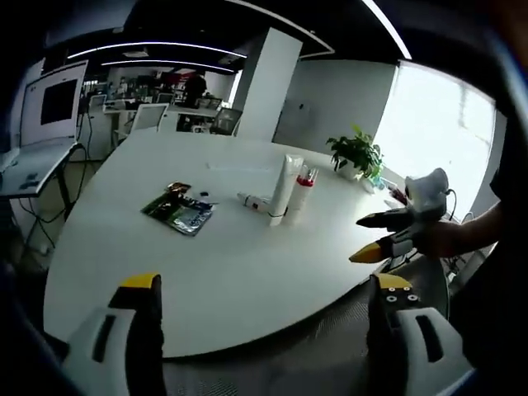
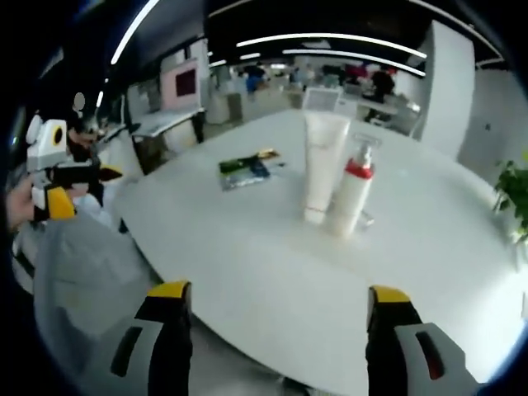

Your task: Arrange the skincare products in the storage area until every visible bottle or jar stands upright without overlapping.

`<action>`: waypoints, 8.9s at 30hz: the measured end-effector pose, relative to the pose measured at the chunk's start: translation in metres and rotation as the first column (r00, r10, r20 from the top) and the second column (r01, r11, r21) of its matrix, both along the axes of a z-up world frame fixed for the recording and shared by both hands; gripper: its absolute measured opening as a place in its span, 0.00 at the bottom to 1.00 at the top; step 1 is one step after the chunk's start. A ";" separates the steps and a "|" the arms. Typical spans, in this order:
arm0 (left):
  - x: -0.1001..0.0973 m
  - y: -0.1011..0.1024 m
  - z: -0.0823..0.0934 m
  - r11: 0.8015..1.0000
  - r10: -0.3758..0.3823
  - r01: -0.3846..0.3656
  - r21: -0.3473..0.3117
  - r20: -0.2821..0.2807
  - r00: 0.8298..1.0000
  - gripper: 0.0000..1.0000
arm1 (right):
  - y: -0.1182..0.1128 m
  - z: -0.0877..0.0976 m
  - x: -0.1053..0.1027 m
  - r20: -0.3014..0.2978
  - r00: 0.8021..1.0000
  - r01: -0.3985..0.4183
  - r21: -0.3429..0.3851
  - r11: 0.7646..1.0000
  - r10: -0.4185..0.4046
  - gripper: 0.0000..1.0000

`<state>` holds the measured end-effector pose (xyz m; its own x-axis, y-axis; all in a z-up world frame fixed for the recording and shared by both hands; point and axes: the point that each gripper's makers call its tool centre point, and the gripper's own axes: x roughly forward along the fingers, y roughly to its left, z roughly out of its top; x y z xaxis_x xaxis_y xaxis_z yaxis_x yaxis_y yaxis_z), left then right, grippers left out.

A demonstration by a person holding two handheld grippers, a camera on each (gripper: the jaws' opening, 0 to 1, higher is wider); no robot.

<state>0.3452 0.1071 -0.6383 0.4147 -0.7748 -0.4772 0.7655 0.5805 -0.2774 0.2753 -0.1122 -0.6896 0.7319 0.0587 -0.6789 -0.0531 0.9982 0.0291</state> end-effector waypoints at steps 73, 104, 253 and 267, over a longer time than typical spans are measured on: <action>0.032 -0.058 -0.055 0.993 -0.068 0.082 0.084 -0.155 0.985 0.92 | -0.131 -0.020 0.061 0.027 0.997 0.072 -0.035 0.997 -0.071 0.63; 0.043 -0.051 -0.086 0.992 0.014 0.014 0.129 -0.216 0.976 0.90 | -0.156 -0.068 0.139 -0.067 0.976 -0.212 -0.067 0.975 0.208 0.42; -0.038 -0.139 0.089 0.851 -0.334 0.214 -0.480 -0.180 0.925 0.21 | 0.071 0.122 -0.005 0.408 0.906 -0.344 0.546 0.764 0.116 0.25; -0.080 -0.139 0.061 0.827 -0.552 0.534 -0.175 -0.074 0.831 0.19 | 0.082 0.150 -0.007 0.489 0.824 -0.527 0.472 0.707 0.288 0.34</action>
